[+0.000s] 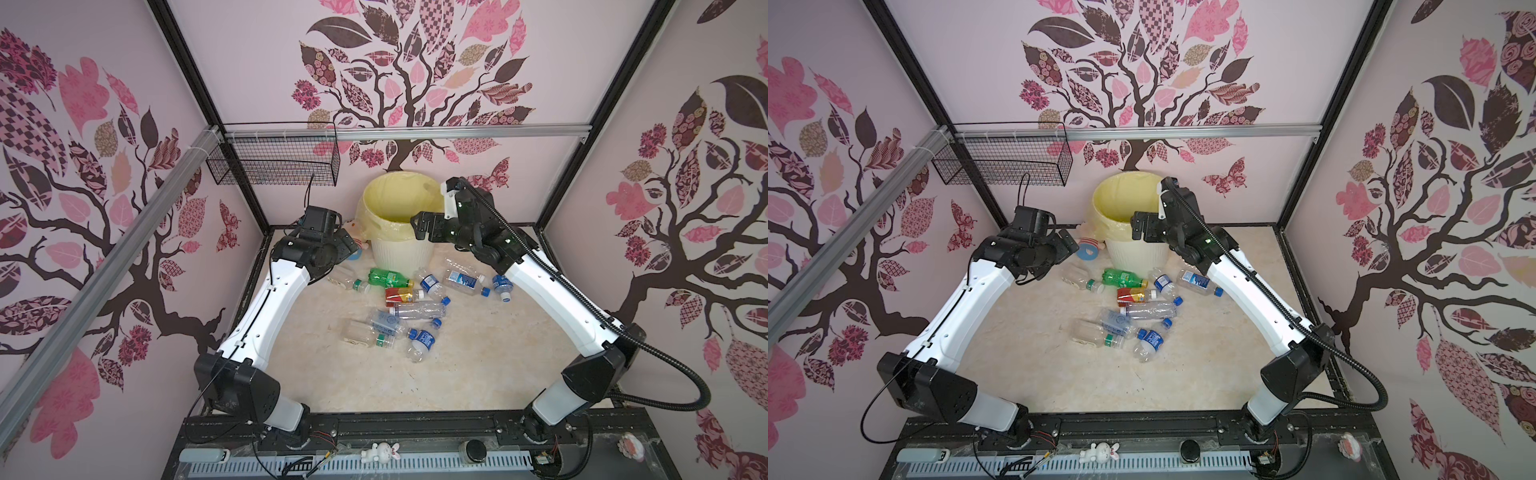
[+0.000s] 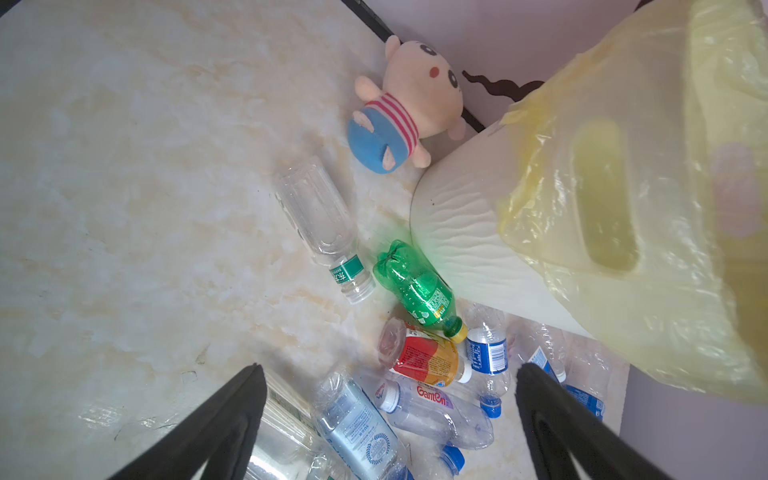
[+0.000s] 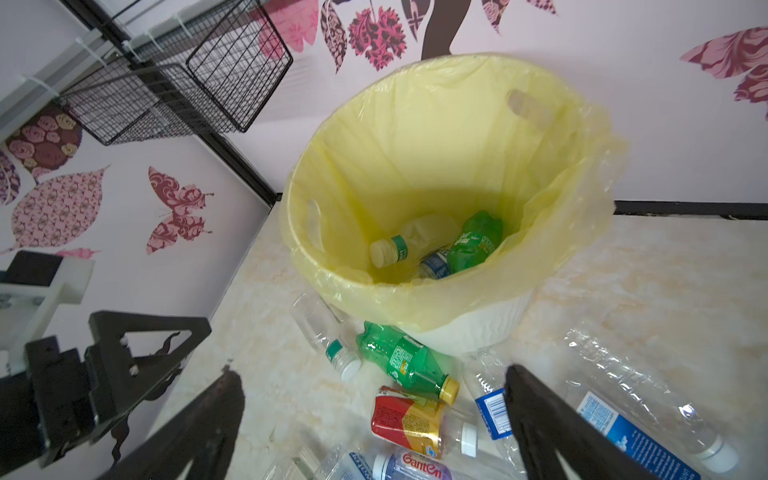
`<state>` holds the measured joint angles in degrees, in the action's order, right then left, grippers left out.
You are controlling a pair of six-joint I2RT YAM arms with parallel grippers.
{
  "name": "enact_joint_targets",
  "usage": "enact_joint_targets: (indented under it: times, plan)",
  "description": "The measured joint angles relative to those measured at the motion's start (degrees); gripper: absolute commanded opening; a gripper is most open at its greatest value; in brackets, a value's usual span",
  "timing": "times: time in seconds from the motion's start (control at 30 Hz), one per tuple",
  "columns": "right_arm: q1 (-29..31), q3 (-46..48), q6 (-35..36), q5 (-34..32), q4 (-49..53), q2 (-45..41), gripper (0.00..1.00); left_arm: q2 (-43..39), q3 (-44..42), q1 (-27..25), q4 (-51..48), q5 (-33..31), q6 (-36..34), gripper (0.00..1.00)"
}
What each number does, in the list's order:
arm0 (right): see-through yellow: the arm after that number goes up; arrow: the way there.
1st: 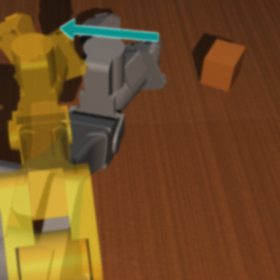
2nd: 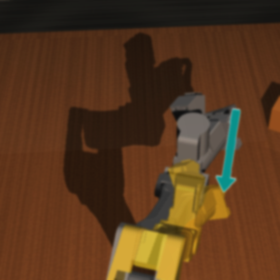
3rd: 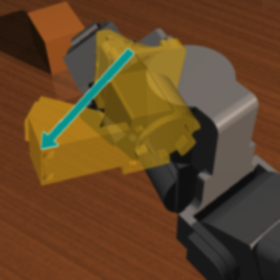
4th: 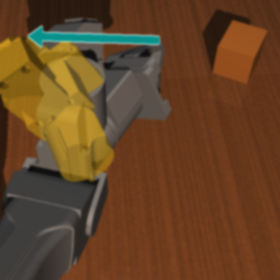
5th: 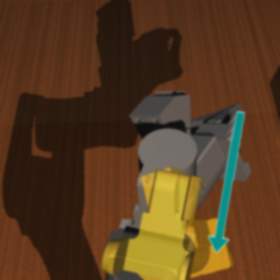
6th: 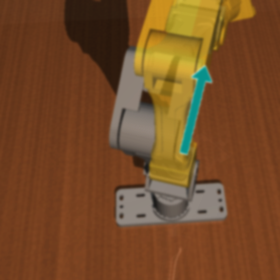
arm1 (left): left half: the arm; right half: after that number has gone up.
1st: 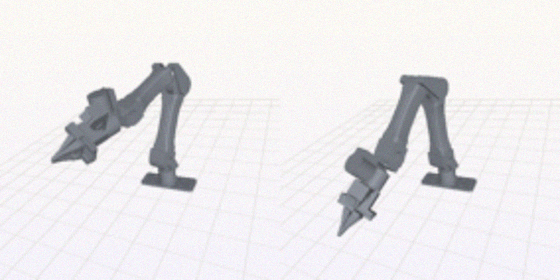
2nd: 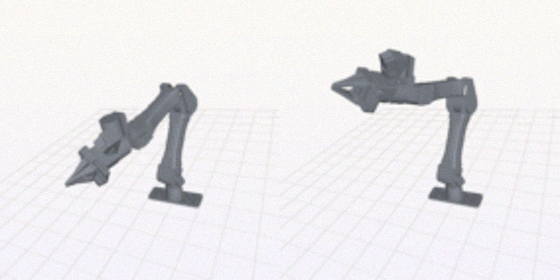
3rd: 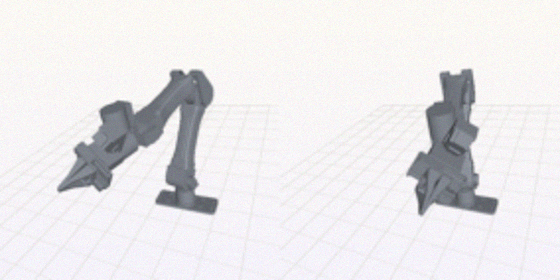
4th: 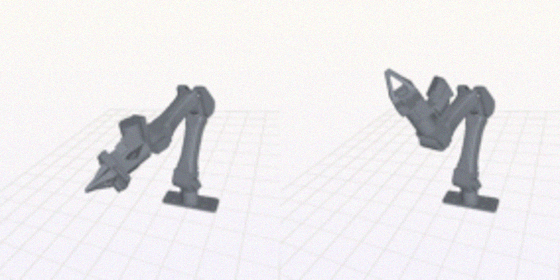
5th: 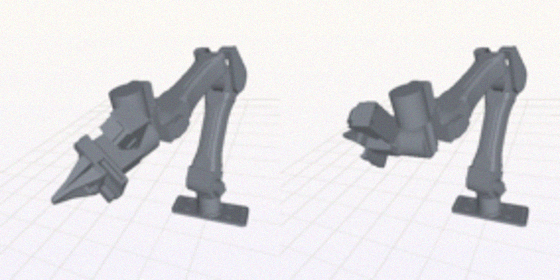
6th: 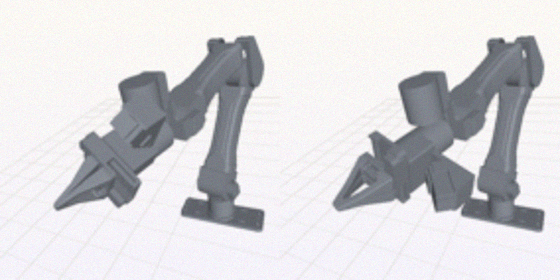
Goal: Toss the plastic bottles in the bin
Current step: 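Lower left gripper onto clear green-labelled bottle and close while right arm approaches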
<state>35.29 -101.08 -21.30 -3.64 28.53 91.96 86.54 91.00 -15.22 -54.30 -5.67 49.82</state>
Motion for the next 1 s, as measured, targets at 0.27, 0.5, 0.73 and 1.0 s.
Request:
enact_joint_targets:
  times: [0.27,0.5,0.73,1.0]
  plan:
    - [3.65,6.6,1.36,0.5,0.37,-2.16,1.0,8.2,-3.06,6.27,1.66,4.7,6.78,0.97]
    - [5.66,8.68,3.69,0.24,0.9,-2.1,1.0,20.09,-1.81,10.03,1.92,7.78,8.68,0.97]
    - [10.47,8.61,5.92,0.04,1.25,0.13,1.0,29.11,4.74,11.45,2.49,9.86,8.94,0.97]
    - [11.3,8.61,6.51,-0.24,3.02,1.46,1.0,35.52,10.29,12.09,4.02,10.86,8.46,0.95]
